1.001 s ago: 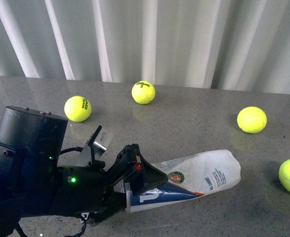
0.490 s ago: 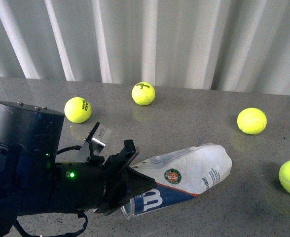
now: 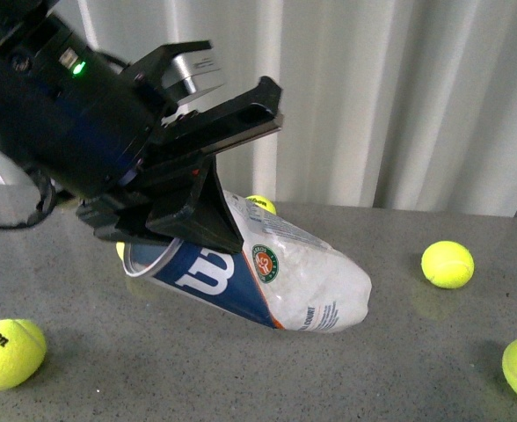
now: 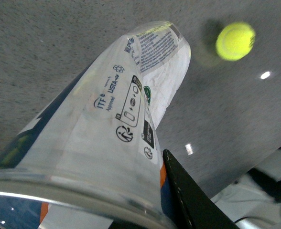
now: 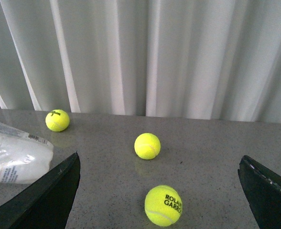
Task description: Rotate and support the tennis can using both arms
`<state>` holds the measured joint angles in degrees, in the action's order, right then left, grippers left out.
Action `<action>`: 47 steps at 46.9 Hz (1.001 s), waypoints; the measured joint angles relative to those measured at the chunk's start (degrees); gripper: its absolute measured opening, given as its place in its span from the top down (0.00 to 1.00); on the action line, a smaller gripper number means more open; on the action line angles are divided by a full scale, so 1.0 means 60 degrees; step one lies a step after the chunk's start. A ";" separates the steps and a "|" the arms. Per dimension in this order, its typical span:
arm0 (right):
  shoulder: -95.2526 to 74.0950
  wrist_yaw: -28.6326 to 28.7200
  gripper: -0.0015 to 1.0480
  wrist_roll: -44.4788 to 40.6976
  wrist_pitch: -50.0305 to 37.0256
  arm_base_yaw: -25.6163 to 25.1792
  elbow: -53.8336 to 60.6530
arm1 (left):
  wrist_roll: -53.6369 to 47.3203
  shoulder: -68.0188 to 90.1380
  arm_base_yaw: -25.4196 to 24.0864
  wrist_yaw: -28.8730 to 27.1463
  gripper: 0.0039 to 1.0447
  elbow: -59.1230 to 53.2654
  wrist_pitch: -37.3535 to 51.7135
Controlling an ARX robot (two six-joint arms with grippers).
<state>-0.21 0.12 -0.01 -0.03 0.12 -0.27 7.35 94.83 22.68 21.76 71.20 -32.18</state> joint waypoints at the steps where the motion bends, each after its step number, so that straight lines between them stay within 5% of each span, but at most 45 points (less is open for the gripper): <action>1: 0.0000 -0.0004 0.07 0.0000 0.0000 0.0000 0.0000 | -0.0375 0.0058 0.0098 -0.0299 0.97 0.0321 -0.0430; 11: 0.0000 -0.0004 0.07 0.0000 0.0000 0.0000 0.0000 | -0.2983 0.0812 0.0801 -0.2685 0.97 0.2441 -0.2852; 24: 0.0000 0.0000 0.07 0.0000 0.0000 0.0000 0.0000 | -0.5118 0.1996 0.1475 -0.5085 0.97 0.3570 -0.3938; 47: 0.0000 -0.0004 0.07 0.0000 0.0000 0.0000 0.0000 | -0.6408 0.3428 0.1749 -0.6262 0.97 0.4364 -0.4408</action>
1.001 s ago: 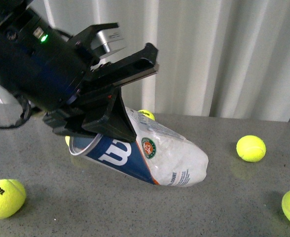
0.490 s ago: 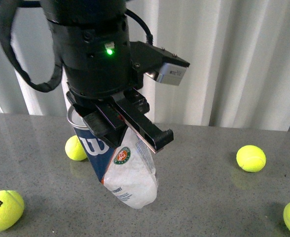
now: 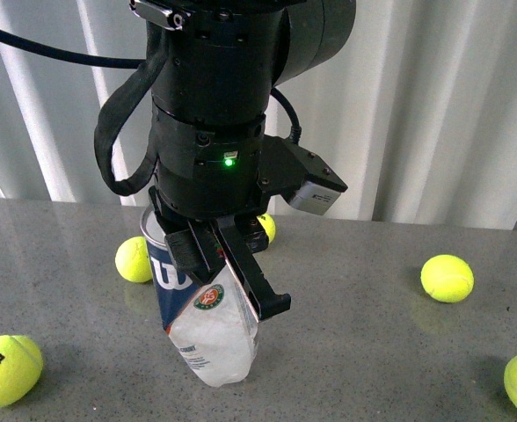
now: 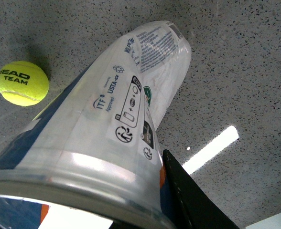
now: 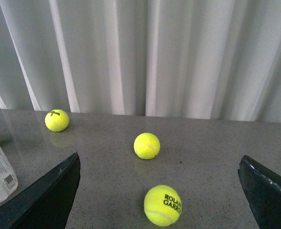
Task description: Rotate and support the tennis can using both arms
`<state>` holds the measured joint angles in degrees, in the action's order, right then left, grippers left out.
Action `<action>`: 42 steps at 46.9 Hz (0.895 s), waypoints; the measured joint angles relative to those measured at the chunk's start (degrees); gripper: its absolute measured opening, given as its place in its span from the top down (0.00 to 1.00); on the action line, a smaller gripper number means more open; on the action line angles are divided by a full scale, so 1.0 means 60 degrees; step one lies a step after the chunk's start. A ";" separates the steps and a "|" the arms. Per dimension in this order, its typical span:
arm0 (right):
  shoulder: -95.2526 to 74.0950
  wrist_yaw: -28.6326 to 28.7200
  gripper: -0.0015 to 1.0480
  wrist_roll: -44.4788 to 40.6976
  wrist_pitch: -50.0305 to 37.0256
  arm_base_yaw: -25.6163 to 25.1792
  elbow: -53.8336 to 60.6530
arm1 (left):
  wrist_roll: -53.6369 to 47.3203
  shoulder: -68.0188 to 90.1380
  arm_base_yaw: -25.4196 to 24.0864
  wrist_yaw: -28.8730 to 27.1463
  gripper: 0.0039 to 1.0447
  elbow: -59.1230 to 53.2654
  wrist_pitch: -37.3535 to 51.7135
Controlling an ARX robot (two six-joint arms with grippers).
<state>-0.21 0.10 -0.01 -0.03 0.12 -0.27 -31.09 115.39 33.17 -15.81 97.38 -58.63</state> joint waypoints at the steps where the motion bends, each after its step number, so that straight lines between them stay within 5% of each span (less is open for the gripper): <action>1: 0.0000 0.0000 0.07 0.0000 0.0000 0.0000 0.0000 | -0.0036 0.0000 0.0022 -0.0098 0.97 -0.0055 0.0058; 13: 0.0000 0.0000 0.07 0.0000 0.0000 0.0000 0.0000 | -0.0066 0.0033 0.0255 -0.0346 0.95 -0.0521 0.0470; 31: 0.0000 0.0004 0.07 0.0000 0.0000 0.0000 0.0000 | 0.0743 0.0076 0.0474 0.0368 0.22 0.0557 -0.0047; 37: 0.0000 0.0004 0.07 0.0000 0.0000 0.0000 0.0000 | 0.0874 -0.0095 0.0452 0.0401 0.05 0.0554 -0.0069; 42: 0.0000 0.0000 0.07 0.0000 0.0000 0.0000 0.0000 | 0.1078 -0.0390 0.0397 0.0590 0.07 0.0481 -0.0051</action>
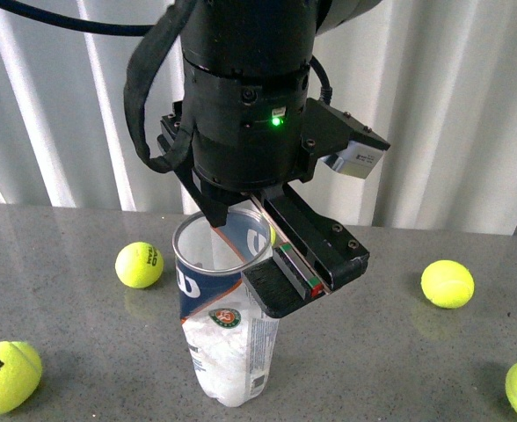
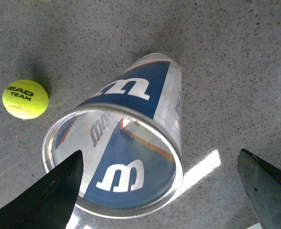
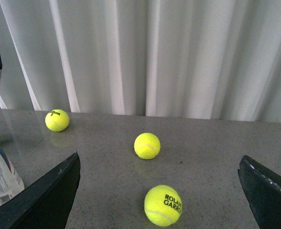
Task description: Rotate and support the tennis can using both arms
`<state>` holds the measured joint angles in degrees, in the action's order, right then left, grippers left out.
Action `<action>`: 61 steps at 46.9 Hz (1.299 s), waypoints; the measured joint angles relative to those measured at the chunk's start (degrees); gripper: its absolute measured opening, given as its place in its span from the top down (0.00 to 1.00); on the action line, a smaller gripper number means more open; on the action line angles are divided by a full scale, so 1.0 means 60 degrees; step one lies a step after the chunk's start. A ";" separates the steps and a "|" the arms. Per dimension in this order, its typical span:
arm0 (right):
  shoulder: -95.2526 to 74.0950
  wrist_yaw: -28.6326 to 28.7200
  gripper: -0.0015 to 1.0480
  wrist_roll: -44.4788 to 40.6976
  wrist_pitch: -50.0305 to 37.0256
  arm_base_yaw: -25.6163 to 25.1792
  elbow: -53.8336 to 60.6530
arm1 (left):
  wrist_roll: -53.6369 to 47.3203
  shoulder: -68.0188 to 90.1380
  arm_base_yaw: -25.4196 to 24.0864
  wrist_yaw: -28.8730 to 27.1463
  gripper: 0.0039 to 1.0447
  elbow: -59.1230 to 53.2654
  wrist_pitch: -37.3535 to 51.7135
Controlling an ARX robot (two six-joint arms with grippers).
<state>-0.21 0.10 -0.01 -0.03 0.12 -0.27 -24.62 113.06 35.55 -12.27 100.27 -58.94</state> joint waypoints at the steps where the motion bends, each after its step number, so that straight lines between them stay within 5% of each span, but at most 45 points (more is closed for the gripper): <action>1: 0.0000 0.0000 0.07 0.0000 0.0000 0.0000 0.0000 | 0.0040 -0.0036 -0.0011 0.0044 0.07 -0.0022 0.0018; 15: 0.0000 0.0000 0.07 0.0000 0.0000 0.0000 0.0000 | 0.1993 -0.1545 -0.0510 0.1297 0.06 -0.1304 0.1610; 21: 0.0000 0.0000 0.07 0.0000 0.0000 0.0000 0.0000 | 0.3752 -0.2259 -0.1020 0.1217 0.06 -0.2233 0.3359; 35: 0.0000 0.0007 0.07 0.0000 0.0000 0.0000 0.0000 | 0.5071 -0.2608 -0.1246 0.0801 0.08 -0.2699 0.4178; 38: 0.0000 0.0000 0.07 0.0000 0.0000 0.0000 0.0000 | 0.4783 -0.3096 -0.1220 -0.0678 0.16 -0.4054 0.6783; 40: 0.0000 0.0004 0.07 0.0000 0.0000 0.0000 0.0000 | 0.4492 -0.3840 -0.1315 -0.1803 0.26 -0.5949 0.9956; 42: 0.0000 -0.0040 0.07 0.0000 0.0000 0.0000 0.0000 | 0.4360 -0.4459 -0.1530 -0.1858 0.35 -0.7464 1.2601; 46: 0.0000 -0.0025 0.07 0.0000 0.0000 0.0000 0.0000 | 0.4277 -0.5406 -0.2022 -0.1606 0.49 -0.9293 1.5405; 50: 0.0000 0.0000 0.07 0.0000 0.0000 0.0000 0.0000 | 0.4248 -0.6404 -0.2656 -0.1231 0.66 -1.0892 1.6728; 59: 0.0000 -0.0004 0.07 0.0000 0.0000 0.0000 0.0000 | 0.4193 -0.7526 -0.3391 -0.0361 0.97 -1.2856 1.7118; 61: 0.0000 -0.0007 0.07 0.0000 0.0000 0.0000 0.0000 | 0.4175 -0.7843 -0.3552 -0.0157 0.97 -1.3227 1.7180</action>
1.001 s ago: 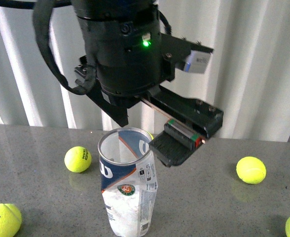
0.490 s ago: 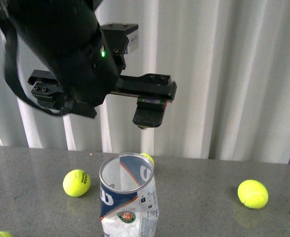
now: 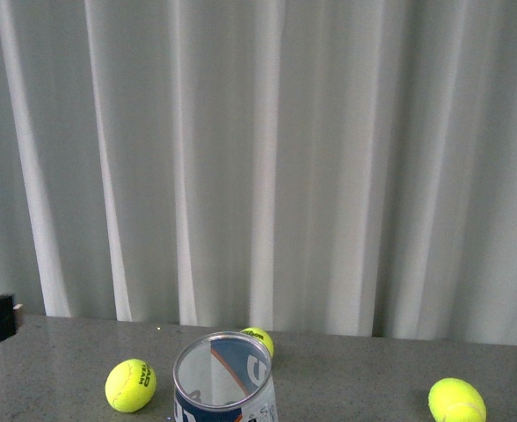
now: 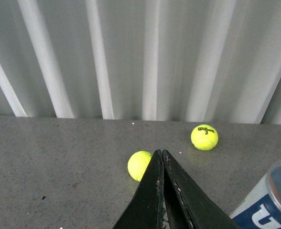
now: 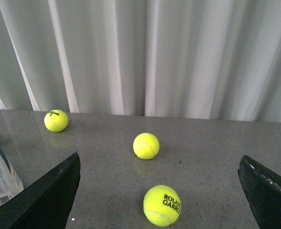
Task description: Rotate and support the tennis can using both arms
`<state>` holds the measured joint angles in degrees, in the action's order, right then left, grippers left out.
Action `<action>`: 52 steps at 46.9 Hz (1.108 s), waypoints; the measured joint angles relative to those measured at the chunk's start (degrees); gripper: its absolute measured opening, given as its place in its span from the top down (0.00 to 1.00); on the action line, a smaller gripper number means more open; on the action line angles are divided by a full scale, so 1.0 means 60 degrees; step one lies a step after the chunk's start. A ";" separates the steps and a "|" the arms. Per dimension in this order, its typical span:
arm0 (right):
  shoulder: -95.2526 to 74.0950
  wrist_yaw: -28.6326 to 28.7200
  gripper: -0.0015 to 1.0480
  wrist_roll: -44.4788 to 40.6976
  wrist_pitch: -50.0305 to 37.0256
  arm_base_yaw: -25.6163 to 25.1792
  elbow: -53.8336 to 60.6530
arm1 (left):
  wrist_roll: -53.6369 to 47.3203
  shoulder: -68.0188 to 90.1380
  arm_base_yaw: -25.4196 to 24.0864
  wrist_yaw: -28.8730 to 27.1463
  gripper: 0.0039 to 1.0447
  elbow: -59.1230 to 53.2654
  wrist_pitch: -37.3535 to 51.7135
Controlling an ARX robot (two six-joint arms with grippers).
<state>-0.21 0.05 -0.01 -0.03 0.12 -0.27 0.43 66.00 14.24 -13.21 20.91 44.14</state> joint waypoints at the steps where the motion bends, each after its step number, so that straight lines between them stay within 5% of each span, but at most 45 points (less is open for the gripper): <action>1: 0.0000 0.0000 0.07 0.0000 0.0000 0.0000 0.0000 | -0.0015 -0.0197 -0.0102 0.0080 0.97 -0.0200 0.0029; 33: 0.0000 0.0004 0.07 0.0000 0.0000 0.0000 0.0000 | -0.0025 -0.4433 -0.2291 0.2160 0.97 -0.2856 -0.1490; 52: 0.0000 0.0007 0.07 0.0000 0.0000 0.0000 0.0000 | -0.0029 -0.6601 -0.2350 0.2197 0.97 -0.3253 -0.2954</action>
<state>-0.21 0.10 -0.01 -0.03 0.12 -0.27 0.25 26.39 0.14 -0.03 1.39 26.41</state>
